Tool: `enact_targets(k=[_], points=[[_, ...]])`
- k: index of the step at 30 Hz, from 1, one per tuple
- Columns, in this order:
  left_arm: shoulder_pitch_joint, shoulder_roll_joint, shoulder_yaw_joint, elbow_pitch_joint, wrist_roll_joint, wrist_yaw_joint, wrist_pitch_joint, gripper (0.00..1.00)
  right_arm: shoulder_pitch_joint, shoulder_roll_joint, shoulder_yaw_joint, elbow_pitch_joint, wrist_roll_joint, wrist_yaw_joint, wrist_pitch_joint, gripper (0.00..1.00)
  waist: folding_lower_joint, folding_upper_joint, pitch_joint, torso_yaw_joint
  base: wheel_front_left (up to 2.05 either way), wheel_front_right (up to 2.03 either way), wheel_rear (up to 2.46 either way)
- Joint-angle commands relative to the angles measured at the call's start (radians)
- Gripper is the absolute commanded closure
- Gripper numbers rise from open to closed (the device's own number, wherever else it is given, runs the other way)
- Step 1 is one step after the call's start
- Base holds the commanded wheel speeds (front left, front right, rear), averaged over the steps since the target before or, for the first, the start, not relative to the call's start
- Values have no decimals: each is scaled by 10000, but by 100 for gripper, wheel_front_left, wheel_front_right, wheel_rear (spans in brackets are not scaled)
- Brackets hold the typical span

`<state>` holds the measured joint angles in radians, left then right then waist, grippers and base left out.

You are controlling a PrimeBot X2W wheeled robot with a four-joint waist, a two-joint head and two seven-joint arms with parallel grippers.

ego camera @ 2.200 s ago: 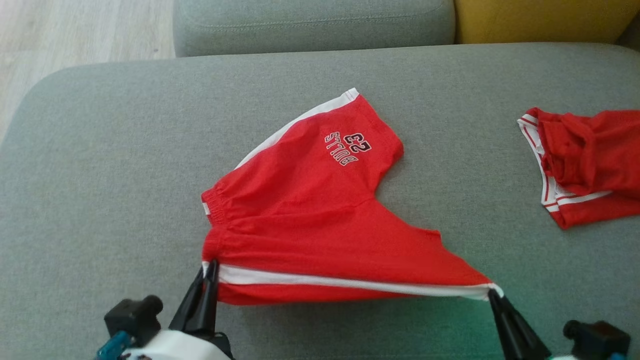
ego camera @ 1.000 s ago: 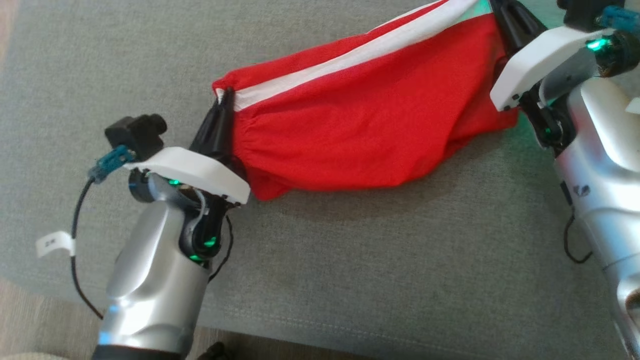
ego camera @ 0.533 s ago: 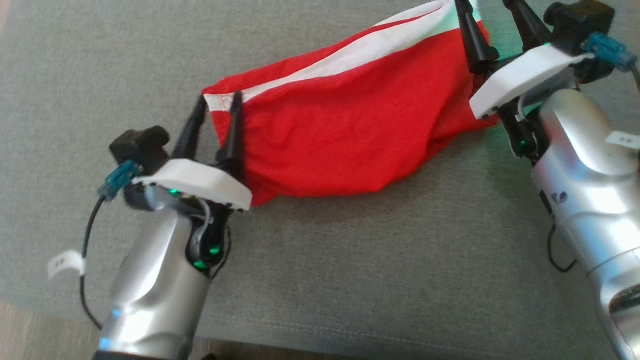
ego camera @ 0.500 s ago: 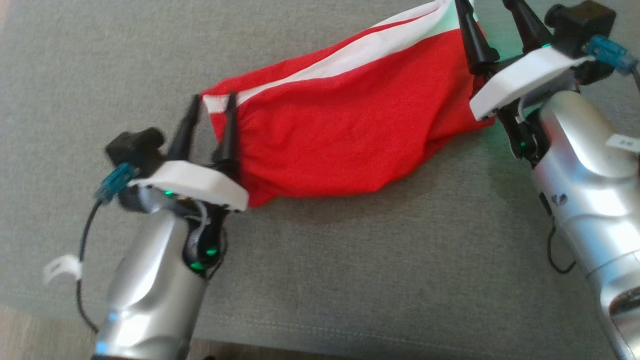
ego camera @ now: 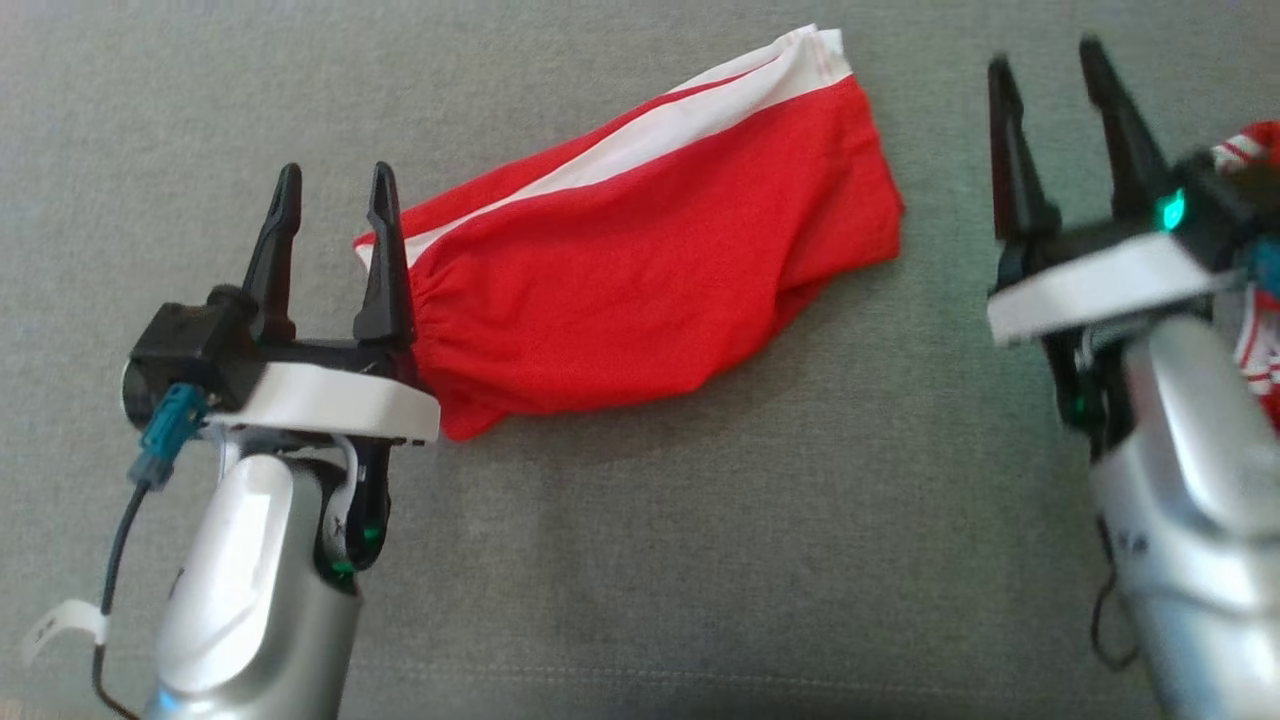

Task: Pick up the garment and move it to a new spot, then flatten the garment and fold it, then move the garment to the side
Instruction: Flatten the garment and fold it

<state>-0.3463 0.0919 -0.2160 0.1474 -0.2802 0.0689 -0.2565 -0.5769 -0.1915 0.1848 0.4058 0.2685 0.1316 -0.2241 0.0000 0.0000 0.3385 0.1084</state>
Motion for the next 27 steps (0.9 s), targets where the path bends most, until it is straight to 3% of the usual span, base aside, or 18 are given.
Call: enact_targets(k=[1,12,27], points=[[67,292,314,-376,180,-34,-51,0,408,227,-50,-707,-235,-9,171,0,0,0,-105,-104,0,0,0],[594,514,39,-82,746,-94,-52,0,3364,1000,-942,-4012,-1350,-9,1938,0,0,0,-390,-341,0,0,0],[792,459,83,-4,734,-111,-53,0,4021,1195,-1081,-4833,-1444,-9,2524,0,0,0,-513,-342,0,0,0]])
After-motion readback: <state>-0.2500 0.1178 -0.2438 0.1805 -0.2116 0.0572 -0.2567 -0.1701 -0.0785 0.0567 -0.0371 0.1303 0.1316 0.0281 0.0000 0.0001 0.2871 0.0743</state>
